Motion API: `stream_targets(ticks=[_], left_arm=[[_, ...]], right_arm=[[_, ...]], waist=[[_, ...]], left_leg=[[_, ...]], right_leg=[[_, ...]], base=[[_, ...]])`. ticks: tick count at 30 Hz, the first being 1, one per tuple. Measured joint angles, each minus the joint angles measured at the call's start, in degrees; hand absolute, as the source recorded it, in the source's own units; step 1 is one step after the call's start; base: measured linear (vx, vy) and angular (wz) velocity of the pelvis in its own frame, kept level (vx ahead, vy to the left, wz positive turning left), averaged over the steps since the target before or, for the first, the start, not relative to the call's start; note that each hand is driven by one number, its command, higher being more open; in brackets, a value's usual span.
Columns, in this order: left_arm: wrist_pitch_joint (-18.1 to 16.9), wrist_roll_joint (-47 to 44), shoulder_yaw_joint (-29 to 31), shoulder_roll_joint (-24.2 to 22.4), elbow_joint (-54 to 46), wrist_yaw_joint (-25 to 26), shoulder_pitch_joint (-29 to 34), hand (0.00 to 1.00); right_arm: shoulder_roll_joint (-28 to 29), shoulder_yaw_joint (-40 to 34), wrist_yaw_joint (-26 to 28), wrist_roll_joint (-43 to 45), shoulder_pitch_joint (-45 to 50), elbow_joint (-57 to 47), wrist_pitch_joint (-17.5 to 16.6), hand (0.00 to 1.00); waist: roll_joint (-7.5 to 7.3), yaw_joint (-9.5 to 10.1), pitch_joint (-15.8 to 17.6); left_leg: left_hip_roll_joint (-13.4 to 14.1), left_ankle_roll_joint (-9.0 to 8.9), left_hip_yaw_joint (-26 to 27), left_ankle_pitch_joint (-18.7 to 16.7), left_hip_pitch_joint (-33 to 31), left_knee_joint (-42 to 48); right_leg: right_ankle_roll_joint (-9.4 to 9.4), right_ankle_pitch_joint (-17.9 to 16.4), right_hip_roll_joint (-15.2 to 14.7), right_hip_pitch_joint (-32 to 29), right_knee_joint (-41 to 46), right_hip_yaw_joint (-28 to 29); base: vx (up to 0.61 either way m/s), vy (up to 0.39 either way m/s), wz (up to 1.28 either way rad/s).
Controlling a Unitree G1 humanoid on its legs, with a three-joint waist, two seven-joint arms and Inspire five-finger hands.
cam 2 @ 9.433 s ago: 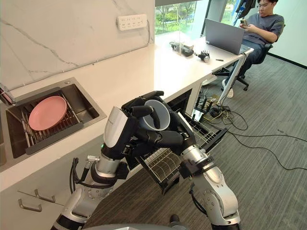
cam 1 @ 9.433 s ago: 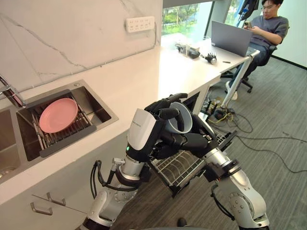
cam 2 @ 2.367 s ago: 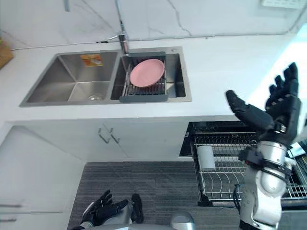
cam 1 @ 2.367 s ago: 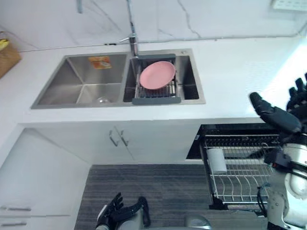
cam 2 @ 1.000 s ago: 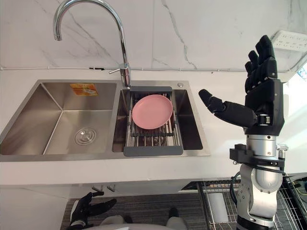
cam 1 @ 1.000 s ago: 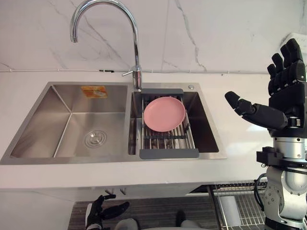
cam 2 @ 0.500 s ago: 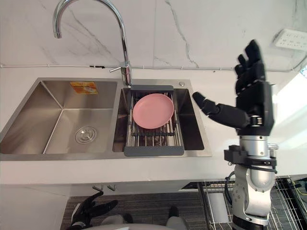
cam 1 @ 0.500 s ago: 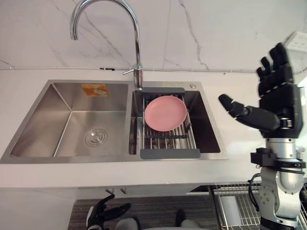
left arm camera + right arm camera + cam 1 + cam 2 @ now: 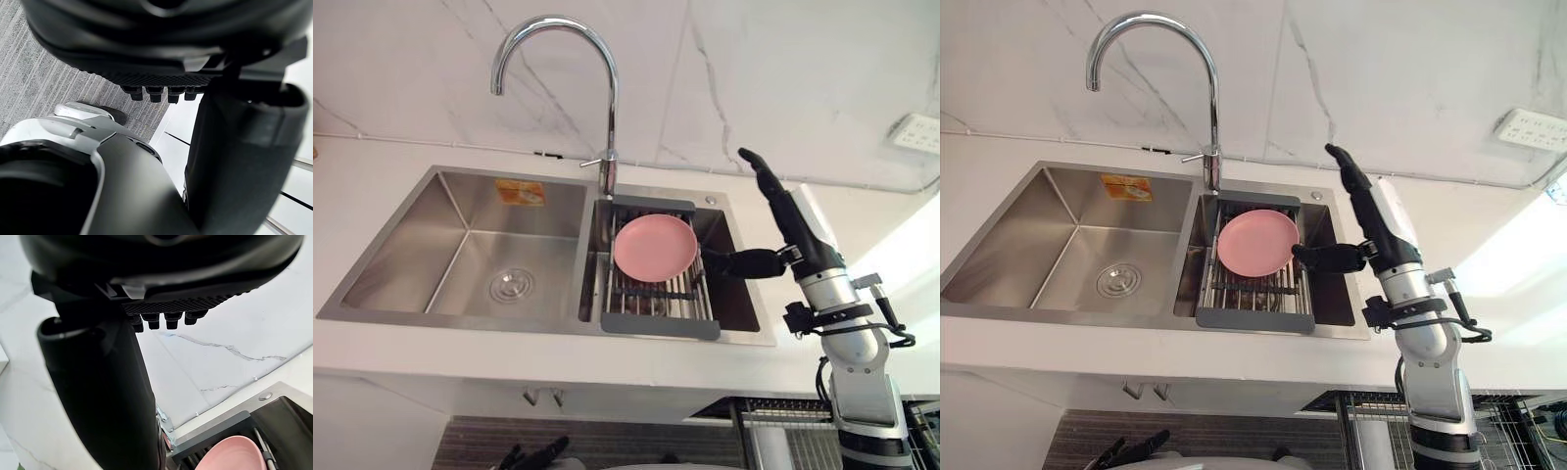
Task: Walk over to the sink, pick up the cup, carry it to the dishwasher, place the cup inside the dishwasher, then close the dishwasher door
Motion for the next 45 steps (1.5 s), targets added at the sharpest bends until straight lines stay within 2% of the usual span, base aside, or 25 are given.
stream_targets(ticks=[2,10,19,24,36,45], left_arm=[[0.60,0.07,0.36,-0.01,0.05,-0.03,-0.08,1.00],[1.69,1.53,1.04,0.43,0.20,-0.30,-0.19,1.00],[2.54,2.36,0.84,0.46,0.02,-0.87,-0.65,1.00],[3.39,2.40,0.84,0.34,0.11,-1.04,-0.66,1.00],[3.35,2.44,-0.14,-0.16,0.04,-1.26,-0.68,1.00],[3.25,2.42,-0.72,-0.04,-0.13,-1.37,-0.69,1.00]], right_arm=[[-1.11,2.01,0.66,-4.44,-0.95,0.01,0.08,1.00],[-2.38,7.23,1.80,-11.12,-3.26,5.16,0.04,1.00],[-3.87,14.29,0.15,-19.08,-4.29,16.34,0.08,1.00],[-3.97,16.86,-2.17,-22.33,-4.91,18.63,-0.04,1.00],[-3.87,20.83,-17.49,-30.04,-7.48,28.62,3.81,1.00],[-3.63,25.22,-25.96,-36.65,-10.72,33.92,7.84,1.00]], waist=[[-0.05,0.00,-0.04],[-0.97,0.14,-0.77],[-0.37,0.70,-0.92],[0.74,0.81,-1.47],[2.91,1.34,-1.53],[3.26,1.63,-1.47]], left_leg=[[-0.13,-0.05,-0.20,1.00,0.73,-1.69],[-0.41,-0.24,-1.11,3.65,2.16,-6.33],[-1.09,-0.02,-2.71,5.01,1.59,-7.67],[-1.15,-0.02,-2.82,5.09,1.39,-7.71],[-1.21,-0.12,-4.11,6.61,1.13,-9.72],[-1.35,-0.11,-5.07,7.41,0.96,-10.56]], right_leg=[[-0.01,0.00,0.05,0.04,-0.09,-0.27],[-0.01,-0.01,0.32,0.21,-0.87,-1.46],[0.25,-0.18,-0.08,0.07,-1.14,-3.27],[0.26,-0.17,-0.11,-0.11,-1.15,-3.32],[0.28,-0.14,0.08,-0.26,-1.69,-4.89],[0.31,-0.12,0.12,-0.27,-1.71,-5.89]], base=[[-0.02,-0.021,0.06],[-0.01,-0.019,0.07],[-0.01,-0.009,0.11],[-0.01,-0.003,0.00],[-0.03,-0.017,0.06],[-0.03,-0.009,0.05]])
